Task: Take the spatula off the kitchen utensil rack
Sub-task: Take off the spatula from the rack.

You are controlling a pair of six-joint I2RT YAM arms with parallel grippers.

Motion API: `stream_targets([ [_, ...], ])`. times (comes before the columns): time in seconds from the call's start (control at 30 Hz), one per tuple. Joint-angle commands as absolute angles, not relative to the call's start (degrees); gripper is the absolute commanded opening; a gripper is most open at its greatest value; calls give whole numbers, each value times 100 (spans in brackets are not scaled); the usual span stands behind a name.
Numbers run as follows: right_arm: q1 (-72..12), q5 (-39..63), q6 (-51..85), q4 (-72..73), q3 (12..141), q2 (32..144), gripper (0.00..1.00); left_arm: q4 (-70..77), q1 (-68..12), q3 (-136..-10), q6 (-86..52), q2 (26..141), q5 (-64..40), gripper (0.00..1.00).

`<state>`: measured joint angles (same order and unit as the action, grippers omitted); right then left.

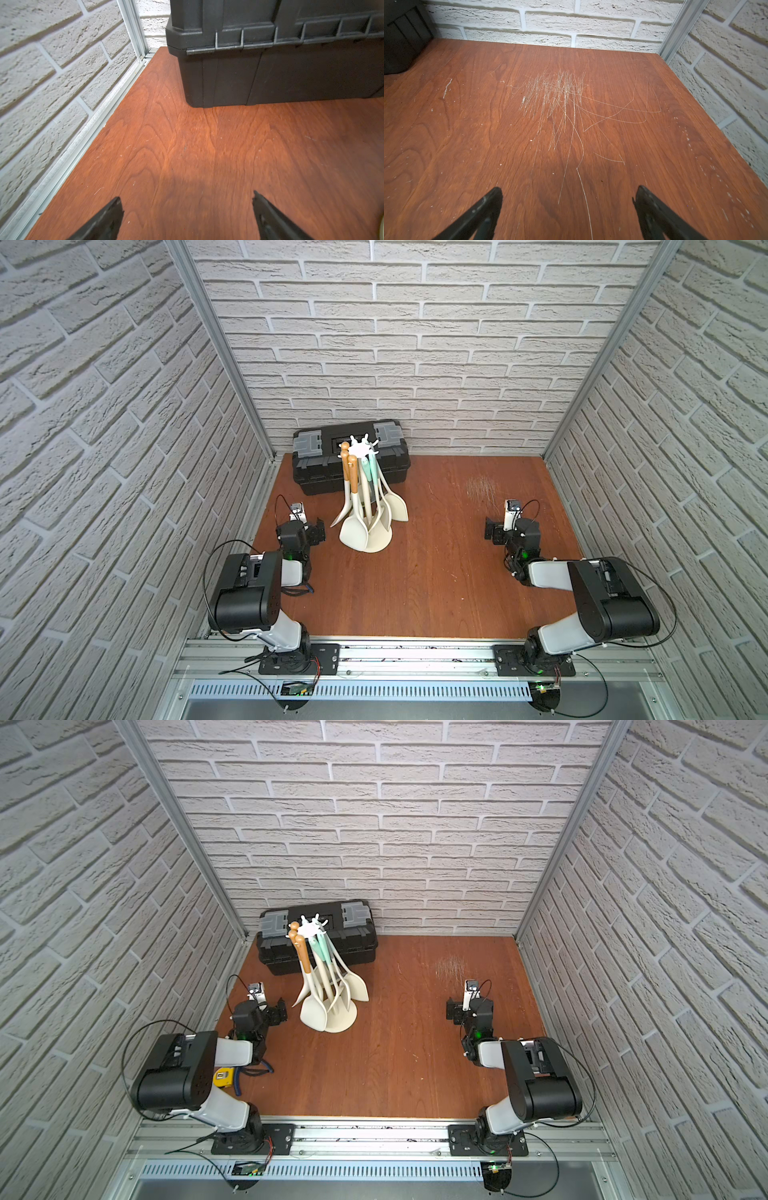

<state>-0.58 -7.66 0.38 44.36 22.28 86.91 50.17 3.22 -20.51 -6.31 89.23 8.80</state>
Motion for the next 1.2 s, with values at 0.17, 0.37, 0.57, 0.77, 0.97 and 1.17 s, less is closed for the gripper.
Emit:
stream_targets([
  [0.17, -33, -782, -7, 4632, 2322, 8657, 100, 5308, 352, -2154, -699, 8966, 918, 98],
  [0.37, -37, -778, -7, 4631, 2325, 8657, 100, 5309, 352, -2154, -694, 8972, 919, 98],
  [0.57, -31, -791, -9, 4602, 2345, 8662, 100, 5330, 343, -2145, -686, 8957, 929, 98],
  [0.77, -37, -230, -253, 4243, 2465, 8398, 100, 3035, 73, -2941, -540, 7943, 1223, 98],
  [0.97, -44, -235, 328, 1265, 3799, 7562, 100, 1183, 7, -3626, -822, 6620, 1386, 98],
  [1.17, -44, -134, 1128, 364, 4189, 6909, 98, -1051, 228, -4377, -1955, 5888, 1151, 98],
])
